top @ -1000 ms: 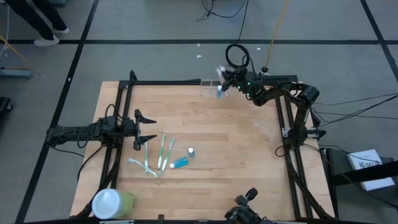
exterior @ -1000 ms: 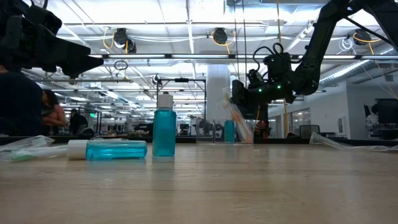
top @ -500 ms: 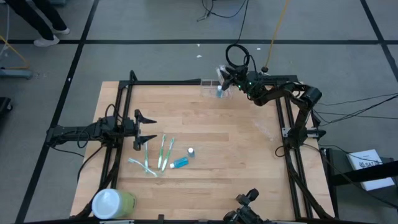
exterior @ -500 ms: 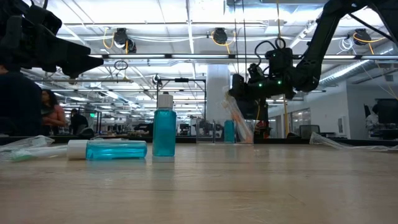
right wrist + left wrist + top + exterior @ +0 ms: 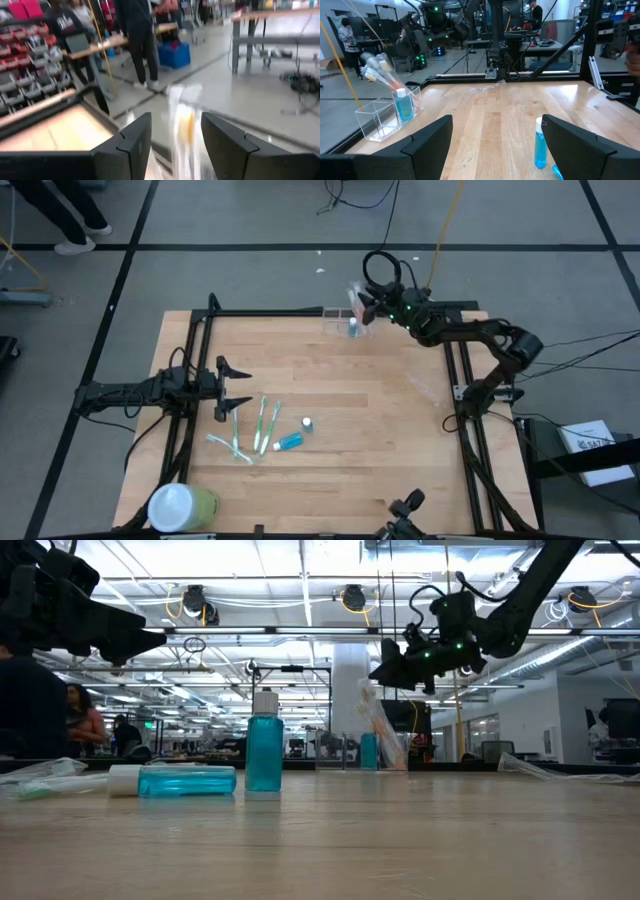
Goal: Pick & Place toothbrushing station
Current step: Put the orange toothbrush into the transparent organizer, then adjust the transparent organizer, then put the blue mouthwash into the transparent organizer
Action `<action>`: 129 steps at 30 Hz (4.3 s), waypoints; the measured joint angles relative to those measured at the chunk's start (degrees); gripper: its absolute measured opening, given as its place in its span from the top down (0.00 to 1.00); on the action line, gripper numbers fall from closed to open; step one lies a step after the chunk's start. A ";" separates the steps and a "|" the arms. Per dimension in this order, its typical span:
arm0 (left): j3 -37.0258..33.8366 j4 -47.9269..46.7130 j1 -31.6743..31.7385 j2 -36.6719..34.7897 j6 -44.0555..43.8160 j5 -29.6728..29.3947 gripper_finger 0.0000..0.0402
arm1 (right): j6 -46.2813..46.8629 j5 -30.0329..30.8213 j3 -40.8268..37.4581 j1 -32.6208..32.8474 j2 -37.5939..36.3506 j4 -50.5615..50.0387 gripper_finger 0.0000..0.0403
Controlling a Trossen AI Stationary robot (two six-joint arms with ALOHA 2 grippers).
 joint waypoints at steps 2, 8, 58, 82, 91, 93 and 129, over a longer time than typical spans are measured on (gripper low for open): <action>0.00 -0.02 0.00 0.00 0.00 0.00 0.23 | 0.07 0.00 0.00 0.16 -0.21 -3.34 0.59; 0.00 -0.01 0.00 -0.01 0.01 0.00 0.23 | -0.85 0.01 0.00 0.93 -0.19 -12.04 0.59; 0.00 0.00 0.00 -0.02 0.00 0.00 0.23 | -2.94 0.22 2.54 5.10 1.55 -6.46 0.73; 0.00 0.00 0.00 -0.02 0.02 0.01 0.23 | -1.21 18.19 -3.69 7.62 -7.46 -42.94 0.74; -0.02 -0.01 0.00 0.00 0.00 0.01 0.23 | -1.19 12.88 -3.67 3.62 -0.48 -30.91 0.74; -0.02 -0.01 0.00 0.00 0.00 0.02 0.23 | -1.20 11.73 -3.67 3.42 0.44 -28.25 0.74; 0.00 0.00 0.00 -0.02 0.00 0.02 0.23 | -2.87 -2.32 -11.16 9.12 -27.28 -37.27 0.74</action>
